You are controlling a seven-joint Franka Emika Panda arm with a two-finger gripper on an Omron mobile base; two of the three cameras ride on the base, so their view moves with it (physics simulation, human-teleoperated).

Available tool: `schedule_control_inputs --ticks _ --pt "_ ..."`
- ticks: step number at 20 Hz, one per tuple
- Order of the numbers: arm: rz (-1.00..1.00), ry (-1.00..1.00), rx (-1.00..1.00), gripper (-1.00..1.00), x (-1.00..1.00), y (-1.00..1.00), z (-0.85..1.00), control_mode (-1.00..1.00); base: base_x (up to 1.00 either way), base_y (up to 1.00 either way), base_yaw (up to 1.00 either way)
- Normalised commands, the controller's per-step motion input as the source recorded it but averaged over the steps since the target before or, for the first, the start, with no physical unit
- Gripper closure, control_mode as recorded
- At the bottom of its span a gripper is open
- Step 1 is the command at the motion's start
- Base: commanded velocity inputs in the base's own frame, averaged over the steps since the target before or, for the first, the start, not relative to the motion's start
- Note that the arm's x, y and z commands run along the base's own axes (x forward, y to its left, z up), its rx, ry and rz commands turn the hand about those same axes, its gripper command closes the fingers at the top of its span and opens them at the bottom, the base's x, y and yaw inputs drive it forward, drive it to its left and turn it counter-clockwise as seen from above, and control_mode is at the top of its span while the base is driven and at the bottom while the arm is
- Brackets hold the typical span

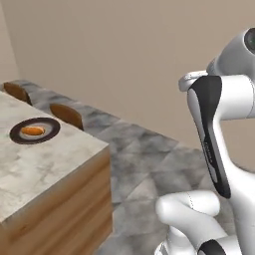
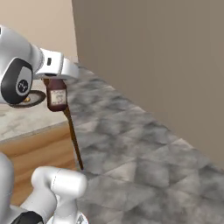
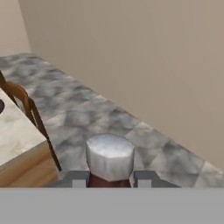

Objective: Move the hot dog bun to the plate on the dining table and place the condiment next to that plate. Then navigate to the fridge and take the sausage and place it on the plate as well.

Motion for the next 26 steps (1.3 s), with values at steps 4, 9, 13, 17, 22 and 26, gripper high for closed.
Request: schedule_control_inputs --ticks 4,9,13,17,22,26 --pt "0.00 0.00 0.00 1.00 0.00 0.00 0.00 1.00 0.72 -0.46 0.53" --pt "0.00 0.00 0.00 1.00 0.00 0.00 0.00 1.00 0.80 -0.08 0.61" --pt "0.00 0.00 0.00 1.00 0.00 0.00 0.00 1.00 0.83 0.00 0.62" --pt "0.00 0.00 0.00 1.00 0.00 0.00 0.00 1.00 0.71 0.00 0.57" --pt "0.00 0.00 0.00 1.00 0.00 0.00 0.00 1.00 0.41 0.00 0.50" --pt "0.19 0.06 0.00 1.00 0.26 0.00 -0.04 -1.00 0.17 0.00 0.23"
